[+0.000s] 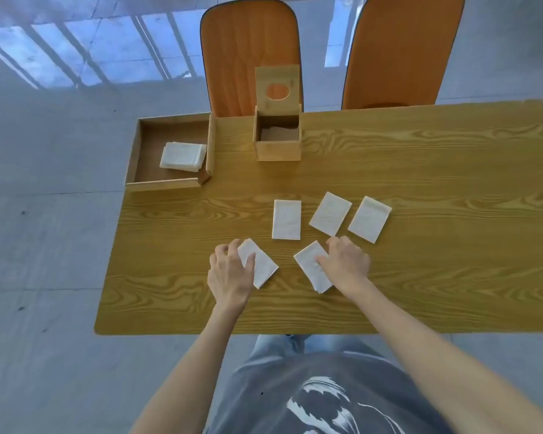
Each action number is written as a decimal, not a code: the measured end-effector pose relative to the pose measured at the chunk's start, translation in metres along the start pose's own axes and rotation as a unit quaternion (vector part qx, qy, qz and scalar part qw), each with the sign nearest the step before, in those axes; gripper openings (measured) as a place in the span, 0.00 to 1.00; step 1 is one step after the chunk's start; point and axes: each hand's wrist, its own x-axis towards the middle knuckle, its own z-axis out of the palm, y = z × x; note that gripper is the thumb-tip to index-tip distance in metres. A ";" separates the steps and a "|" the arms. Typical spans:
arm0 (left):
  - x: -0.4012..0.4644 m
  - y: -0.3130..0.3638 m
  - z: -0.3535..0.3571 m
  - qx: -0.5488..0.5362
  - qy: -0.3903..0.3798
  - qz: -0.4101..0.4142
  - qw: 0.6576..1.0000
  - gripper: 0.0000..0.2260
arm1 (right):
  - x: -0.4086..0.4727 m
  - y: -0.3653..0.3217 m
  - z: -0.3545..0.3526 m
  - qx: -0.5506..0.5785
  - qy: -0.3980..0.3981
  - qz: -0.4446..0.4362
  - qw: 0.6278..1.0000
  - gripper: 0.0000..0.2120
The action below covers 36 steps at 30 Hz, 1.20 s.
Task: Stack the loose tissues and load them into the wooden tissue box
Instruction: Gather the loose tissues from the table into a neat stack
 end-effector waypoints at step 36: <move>0.014 -0.039 0.030 -0.318 -0.107 -0.244 0.910 0.12 | 0.021 -0.081 0.054 0.464 -0.152 0.012 0.873 0.09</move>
